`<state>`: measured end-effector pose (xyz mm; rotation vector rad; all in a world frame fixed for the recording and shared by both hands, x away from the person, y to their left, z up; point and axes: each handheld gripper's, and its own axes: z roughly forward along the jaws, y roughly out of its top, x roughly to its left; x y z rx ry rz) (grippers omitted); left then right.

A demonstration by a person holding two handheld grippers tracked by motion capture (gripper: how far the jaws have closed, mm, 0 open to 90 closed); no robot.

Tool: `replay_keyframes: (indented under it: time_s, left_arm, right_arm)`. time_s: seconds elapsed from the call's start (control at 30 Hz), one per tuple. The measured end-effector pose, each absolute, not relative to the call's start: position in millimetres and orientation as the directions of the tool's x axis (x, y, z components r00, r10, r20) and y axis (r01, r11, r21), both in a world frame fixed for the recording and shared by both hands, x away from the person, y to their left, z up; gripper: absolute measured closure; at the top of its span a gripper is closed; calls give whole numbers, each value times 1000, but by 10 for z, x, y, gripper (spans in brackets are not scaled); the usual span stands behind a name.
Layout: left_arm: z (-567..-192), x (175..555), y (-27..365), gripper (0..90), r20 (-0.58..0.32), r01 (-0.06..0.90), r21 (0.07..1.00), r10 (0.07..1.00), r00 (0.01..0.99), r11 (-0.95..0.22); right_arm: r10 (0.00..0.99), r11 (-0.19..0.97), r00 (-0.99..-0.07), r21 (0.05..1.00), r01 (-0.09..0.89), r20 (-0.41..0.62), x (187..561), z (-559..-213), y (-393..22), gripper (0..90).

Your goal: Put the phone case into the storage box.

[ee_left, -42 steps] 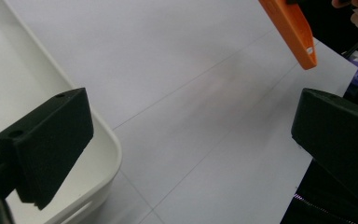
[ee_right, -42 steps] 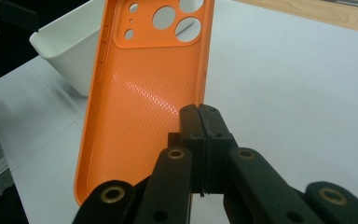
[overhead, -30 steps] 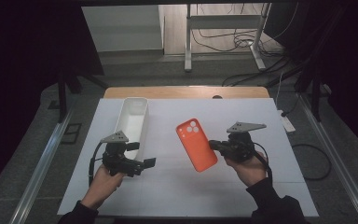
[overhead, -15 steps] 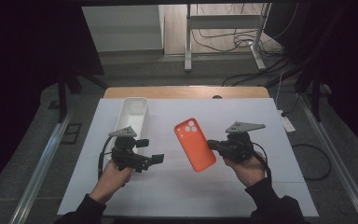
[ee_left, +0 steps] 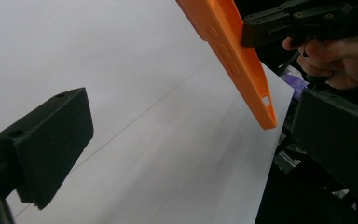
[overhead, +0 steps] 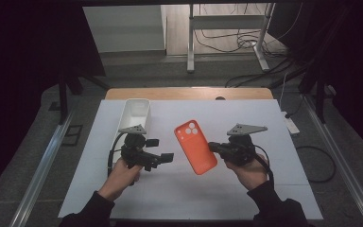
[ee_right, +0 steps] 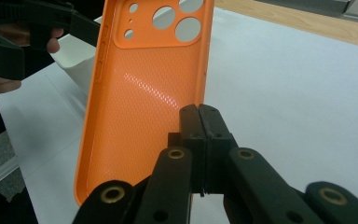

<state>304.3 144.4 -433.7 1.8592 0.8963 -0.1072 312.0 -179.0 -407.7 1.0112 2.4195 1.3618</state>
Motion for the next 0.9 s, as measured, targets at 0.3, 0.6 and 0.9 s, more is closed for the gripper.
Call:
replay_keyframes:
  time_s: [0.3, 0.6, 0.9]
  left_arm:
    - [-4356, 3110, 1367, 0, -477, 635, 746, 504, 720, -200]
    - [-4371, 3165, 1295, 0, -501, 647, 738, 484, 718, -195]
    - [-4372, 3218, 1208, 0, -530, 667, 722, 474, 703, -181]
  right_arm:
    - [634, 351, -757, 814, 463, 157, 3099, -4072, -1755, 889]
    - [628, 354, -763, 818, 454, 152, 3079, -4069, -1717, 889]
    - [621, 355, -769, 822, 446, 149, 3061, -4070, -1678, 890]
